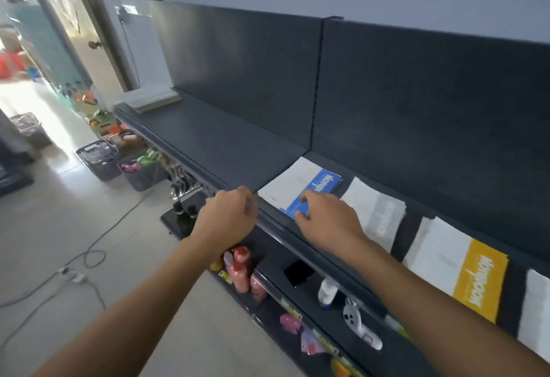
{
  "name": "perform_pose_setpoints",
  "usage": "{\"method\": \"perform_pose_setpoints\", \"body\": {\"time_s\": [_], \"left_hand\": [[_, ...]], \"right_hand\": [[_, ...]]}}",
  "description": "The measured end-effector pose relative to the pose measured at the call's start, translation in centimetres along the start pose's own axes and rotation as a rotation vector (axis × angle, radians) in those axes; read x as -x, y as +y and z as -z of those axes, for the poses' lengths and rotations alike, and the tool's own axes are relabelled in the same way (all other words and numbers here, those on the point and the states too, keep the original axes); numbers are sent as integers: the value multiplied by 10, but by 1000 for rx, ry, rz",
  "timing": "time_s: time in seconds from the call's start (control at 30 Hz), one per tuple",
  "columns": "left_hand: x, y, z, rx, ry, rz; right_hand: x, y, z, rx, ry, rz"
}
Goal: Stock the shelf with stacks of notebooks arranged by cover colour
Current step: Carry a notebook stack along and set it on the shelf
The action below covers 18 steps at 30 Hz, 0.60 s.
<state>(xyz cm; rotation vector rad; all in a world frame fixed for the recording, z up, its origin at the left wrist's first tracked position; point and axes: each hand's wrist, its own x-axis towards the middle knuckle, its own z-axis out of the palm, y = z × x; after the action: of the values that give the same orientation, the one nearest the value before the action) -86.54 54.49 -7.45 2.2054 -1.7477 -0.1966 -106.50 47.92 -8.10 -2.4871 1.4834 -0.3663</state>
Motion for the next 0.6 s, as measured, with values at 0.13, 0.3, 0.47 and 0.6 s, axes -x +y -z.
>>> {"method": "perform_pose_setpoints", "body": {"time_s": [0.13,0.3,0.47,0.6], "left_hand": [[-8,-57,14,-2,14,50],[-30,-111,25,60,62,125],[-49,-152,40,63,91,177],[-78,-190,57,62,120,215]], "right_hand": [[-39,-50,-20,20,-55,70],[-89,-97,-37,14,-40,167],[-137,-133,-52,26,-85,215],[-177,-165,-66,12,-109,245]]}}
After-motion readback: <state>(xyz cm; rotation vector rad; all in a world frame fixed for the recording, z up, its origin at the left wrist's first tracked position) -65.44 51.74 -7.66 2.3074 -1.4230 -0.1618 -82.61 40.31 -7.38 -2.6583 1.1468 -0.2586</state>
